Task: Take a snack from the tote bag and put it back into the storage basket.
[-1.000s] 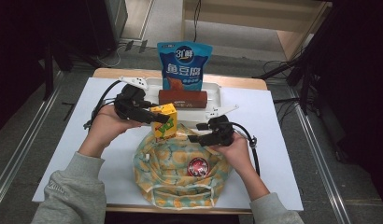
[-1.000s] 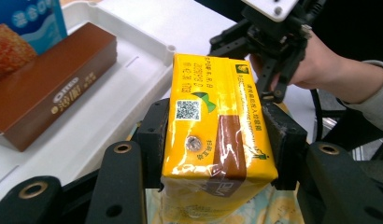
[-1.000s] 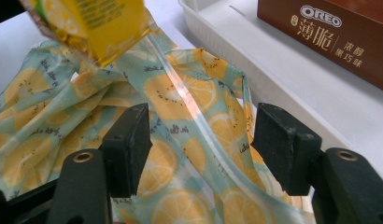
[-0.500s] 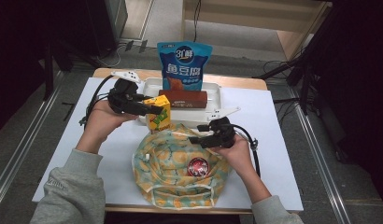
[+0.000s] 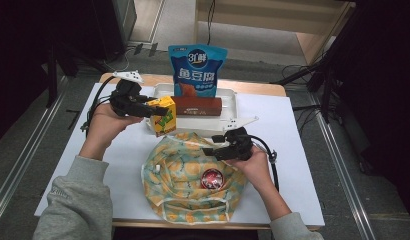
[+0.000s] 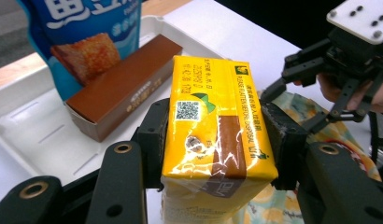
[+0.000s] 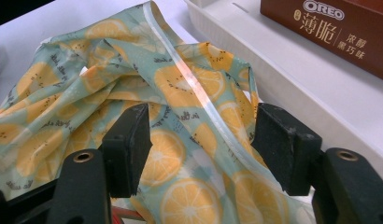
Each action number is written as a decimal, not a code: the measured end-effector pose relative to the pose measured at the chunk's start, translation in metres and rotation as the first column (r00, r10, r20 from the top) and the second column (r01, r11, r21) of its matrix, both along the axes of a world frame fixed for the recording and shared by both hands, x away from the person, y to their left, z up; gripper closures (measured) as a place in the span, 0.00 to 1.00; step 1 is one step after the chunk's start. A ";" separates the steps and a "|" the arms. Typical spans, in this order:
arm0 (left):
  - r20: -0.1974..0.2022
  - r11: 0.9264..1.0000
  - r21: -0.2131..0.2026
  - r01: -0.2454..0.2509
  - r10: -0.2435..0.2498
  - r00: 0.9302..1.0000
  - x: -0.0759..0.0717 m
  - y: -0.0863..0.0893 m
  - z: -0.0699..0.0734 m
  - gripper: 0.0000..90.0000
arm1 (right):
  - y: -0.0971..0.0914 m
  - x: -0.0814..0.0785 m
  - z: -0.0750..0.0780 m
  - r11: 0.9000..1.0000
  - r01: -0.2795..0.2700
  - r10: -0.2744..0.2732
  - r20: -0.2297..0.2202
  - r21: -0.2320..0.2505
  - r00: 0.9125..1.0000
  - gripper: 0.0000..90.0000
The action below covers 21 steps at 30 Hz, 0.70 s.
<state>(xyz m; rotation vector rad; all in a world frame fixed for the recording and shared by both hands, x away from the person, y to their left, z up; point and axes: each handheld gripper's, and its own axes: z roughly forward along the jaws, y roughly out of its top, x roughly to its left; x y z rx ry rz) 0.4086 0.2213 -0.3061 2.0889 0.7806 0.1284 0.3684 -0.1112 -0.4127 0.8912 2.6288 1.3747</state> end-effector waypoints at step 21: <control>0.003 0.998 0.012 -0.065 0.065 0.998 0.032 0.001 -0.021 0.57 | 0.000 -0.002 -0.001 1.000 0.000 0.000 -0.003 -0.004 1.000 0.42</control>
